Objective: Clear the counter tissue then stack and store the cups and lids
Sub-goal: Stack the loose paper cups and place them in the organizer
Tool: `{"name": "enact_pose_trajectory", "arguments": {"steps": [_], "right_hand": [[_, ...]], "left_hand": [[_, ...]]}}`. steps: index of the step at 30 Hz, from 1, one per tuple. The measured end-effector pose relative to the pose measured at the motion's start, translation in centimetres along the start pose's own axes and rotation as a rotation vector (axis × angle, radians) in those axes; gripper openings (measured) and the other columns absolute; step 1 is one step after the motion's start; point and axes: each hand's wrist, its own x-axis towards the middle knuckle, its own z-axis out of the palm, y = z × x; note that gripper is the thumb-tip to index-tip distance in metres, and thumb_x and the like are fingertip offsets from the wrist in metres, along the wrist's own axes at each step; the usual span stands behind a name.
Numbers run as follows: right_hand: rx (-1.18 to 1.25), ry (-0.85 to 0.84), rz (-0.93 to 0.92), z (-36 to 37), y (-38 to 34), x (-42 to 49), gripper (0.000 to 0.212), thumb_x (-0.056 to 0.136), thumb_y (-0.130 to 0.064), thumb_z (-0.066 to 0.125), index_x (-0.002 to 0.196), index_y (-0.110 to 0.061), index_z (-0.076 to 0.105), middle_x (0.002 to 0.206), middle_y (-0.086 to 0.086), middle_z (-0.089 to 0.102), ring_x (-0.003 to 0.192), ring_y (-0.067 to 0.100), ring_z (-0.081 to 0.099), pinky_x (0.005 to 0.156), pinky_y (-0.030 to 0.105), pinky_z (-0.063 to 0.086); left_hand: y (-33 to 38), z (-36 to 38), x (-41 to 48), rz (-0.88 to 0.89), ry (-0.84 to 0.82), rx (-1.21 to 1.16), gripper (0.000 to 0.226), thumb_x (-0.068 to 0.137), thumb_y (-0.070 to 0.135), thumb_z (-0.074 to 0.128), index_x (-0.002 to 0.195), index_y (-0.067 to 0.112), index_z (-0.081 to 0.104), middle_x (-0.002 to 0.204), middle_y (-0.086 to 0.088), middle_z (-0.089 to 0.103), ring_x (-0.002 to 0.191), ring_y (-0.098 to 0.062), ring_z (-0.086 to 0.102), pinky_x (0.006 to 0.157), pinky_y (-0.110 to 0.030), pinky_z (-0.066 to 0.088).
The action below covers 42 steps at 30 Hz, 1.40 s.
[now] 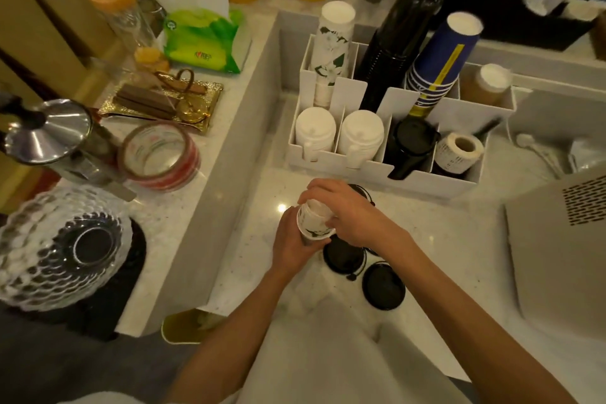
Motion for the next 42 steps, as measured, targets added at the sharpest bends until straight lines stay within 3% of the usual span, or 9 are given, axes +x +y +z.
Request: {"name": "enact_pose_trajectory", "arguments": {"steps": [7,11,14,19,24,26,30,36,42], "right_hand": [[0.087,-0.002,0.074,1.3,0.8,-0.1,0.081,0.078,-0.004,0.075,0.140,-0.039,0.036,0.155,-0.005,0.023,0.139,0.022,0.028,0.111,0.039,0.036],[0.522,0.205,0.190,3.8,1.5,-0.1,0.111,0.072,-0.019,0.082,0.146,-0.053,0.006,0.147,-0.011,0.032,0.134,0.011,0.035,0.113,0.032,0.031],[0.711,0.283,0.282,6.5,2.8,-0.1,0.112,0.065,-0.022,0.087,0.142,-0.056,0.012,0.140,-0.013,0.040,0.131,0.005,0.039,0.113,0.026,0.033],[0.727,0.258,0.366,11.1,5.3,-0.3,0.099,0.064,-0.012,0.088,0.136,-0.035,0.023,0.137,-0.010,0.043,0.128,0.005,0.042,0.112,0.037,0.039],[0.679,0.262,0.372,11.2,5.8,0.2,0.101,0.061,-0.027,0.089,0.127,-0.063,0.022,0.135,-0.025,0.044,0.126,-0.012,0.041,0.097,0.008,0.041],[0.676,0.262,0.363,10.4,5.8,0.1,0.098,0.062,-0.031,0.089,0.127,-0.063,0.024,0.135,-0.024,0.045,0.127,-0.010,0.042,0.098,0.012,0.041],[0.708,0.189,0.320,5.5,6.0,0.8,0.091,0.061,-0.036,0.089,0.131,-0.048,0.032,0.132,-0.019,0.052,0.124,-0.002,0.050,0.106,0.032,0.044],[0.690,0.131,0.163,-9.5,2.9,5.8,0.081,0.065,-0.036,0.088,0.119,-0.058,0.032,0.111,-0.041,0.058,0.106,-0.017,0.056,0.076,0.003,0.048],[0.599,0.401,0.011,-22.1,-0.9,10.9,0.089,0.069,-0.029,0.086,0.139,-0.035,0.031,0.123,-0.026,0.056,0.107,-0.018,0.055,0.077,0.003,0.046]], "left_hand": [[0.4,0.0,0.2,0.018,0.006,0.021,0.087,0.063,0.049,0.086,0.135,0.034,0.040,0.132,0.011,0.054,0.116,0.004,0.047,0.091,-0.004,0.035],[0.6,-0.2,0.1,0.063,0.022,0.007,0.088,0.062,0.048,0.086,0.136,0.028,0.043,0.133,0.004,0.057,0.120,-0.006,0.051,0.097,-0.024,0.046],[0.8,-0.2,0.3,0.090,0.022,0.026,0.078,0.065,0.048,0.084,0.131,0.029,0.048,0.129,0.005,0.060,0.117,-0.004,0.054,0.095,-0.021,0.048],[0.3,-0.2,0.7,0.073,-0.007,0.003,0.069,0.066,0.043,0.083,0.125,0.023,0.053,0.119,0.003,0.062,0.112,-0.014,0.060,0.090,-0.040,0.056],[-0.1,-0.8,0.6,0.125,-0.064,0.003,0.073,0.071,0.036,0.080,0.134,0.021,0.046,0.129,0.000,0.057,0.120,-0.015,0.055,0.100,-0.040,0.051],[-0.8,-0.9,0.5,0.138,-0.130,-0.023,0.076,0.077,0.021,0.071,0.145,0.022,0.035,0.145,-0.001,0.047,0.134,-0.015,0.044,0.111,-0.042,0.042],[-0.9,-2.1,2.2,-0.163,-0.145,-0.321,0.081,0.091,0.007,0.055,0.155,0.029,0.010,0.164,0.000,0.015,0.150,-0.018,0.019,0.122,-0.047,0.023],[5.6,-6.3,11.0,-0.195,-0.021,-0.517,0.054,0.105,0.037,0.035,0.155,0.023,0.022,0.162,-0.002,0.026,0.147,-0.022,0.028,0.121,-0.041,0.022],[8.9,-6.7,16.7,-0.213,-0.105,-0.497,0.045,0.106,0.038,0.030,0.143,0.021,0.048,0.142,-0.003,0.053,0.127,-0.019,0.049,0.107,-0.032,0.037]]}}
